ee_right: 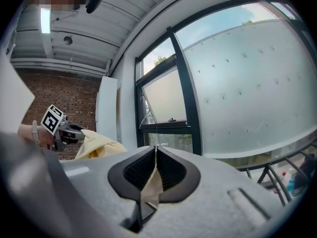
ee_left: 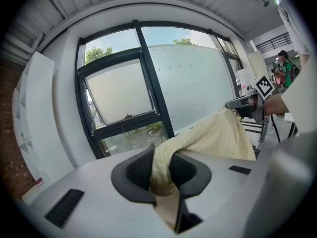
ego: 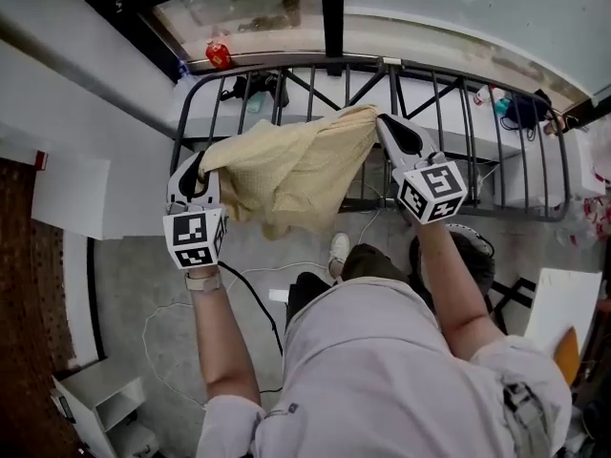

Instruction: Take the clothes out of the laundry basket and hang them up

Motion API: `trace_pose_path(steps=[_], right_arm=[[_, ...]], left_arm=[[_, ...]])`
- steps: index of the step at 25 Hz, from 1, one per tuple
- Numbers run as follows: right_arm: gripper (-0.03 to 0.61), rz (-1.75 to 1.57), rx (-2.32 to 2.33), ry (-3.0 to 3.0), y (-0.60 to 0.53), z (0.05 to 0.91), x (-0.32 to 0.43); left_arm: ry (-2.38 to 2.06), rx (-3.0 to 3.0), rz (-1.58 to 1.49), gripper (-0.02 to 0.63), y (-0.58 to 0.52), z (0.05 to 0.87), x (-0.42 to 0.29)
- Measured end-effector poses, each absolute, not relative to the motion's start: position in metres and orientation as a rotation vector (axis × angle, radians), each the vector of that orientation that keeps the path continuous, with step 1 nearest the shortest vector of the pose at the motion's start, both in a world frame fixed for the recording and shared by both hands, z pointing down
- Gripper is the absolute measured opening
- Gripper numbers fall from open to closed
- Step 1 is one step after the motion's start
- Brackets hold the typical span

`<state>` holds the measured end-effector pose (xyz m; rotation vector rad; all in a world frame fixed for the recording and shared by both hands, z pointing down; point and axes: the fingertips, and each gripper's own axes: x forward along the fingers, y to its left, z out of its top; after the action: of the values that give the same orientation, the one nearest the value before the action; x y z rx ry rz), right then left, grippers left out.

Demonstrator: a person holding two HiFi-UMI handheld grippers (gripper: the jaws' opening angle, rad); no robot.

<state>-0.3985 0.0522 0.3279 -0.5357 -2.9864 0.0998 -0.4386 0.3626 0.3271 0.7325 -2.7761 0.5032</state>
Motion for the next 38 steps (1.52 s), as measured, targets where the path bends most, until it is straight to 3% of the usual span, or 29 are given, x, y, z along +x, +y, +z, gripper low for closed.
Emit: trace_pose_path(steps=[14,21,29,35,38], right_arm=[[0.017,0.096,-0.335,-3.021,0.041,0.324,-0.534],[0.017,0.103,-0.187,-2.873,0.044,0.374,-0.594],[0.020,0.113,-0.065,-2.716,0.055,0.444,-0.626],[0.090,0.124,-0.046,-2.651,0.064,0.469,-0.629],[0.235,0.161,-0.076,-2.630,0.071,0.475,-0.627]], left_arm=[[-2.712,0.905,0.532,0.064,0.340,0.328,-0.621],[-2.458,1.012,0.441,0.064,0.333,0.419,-0.698],[-2.245,1.029,0.390,0.104,0.340,0.517,-0.726],[-2.186,1.078,0.337,0.160,0.344,0.552,-0.724],[-2.162,1.104,0.338,0.192,0.346,0.561,-0.715]])
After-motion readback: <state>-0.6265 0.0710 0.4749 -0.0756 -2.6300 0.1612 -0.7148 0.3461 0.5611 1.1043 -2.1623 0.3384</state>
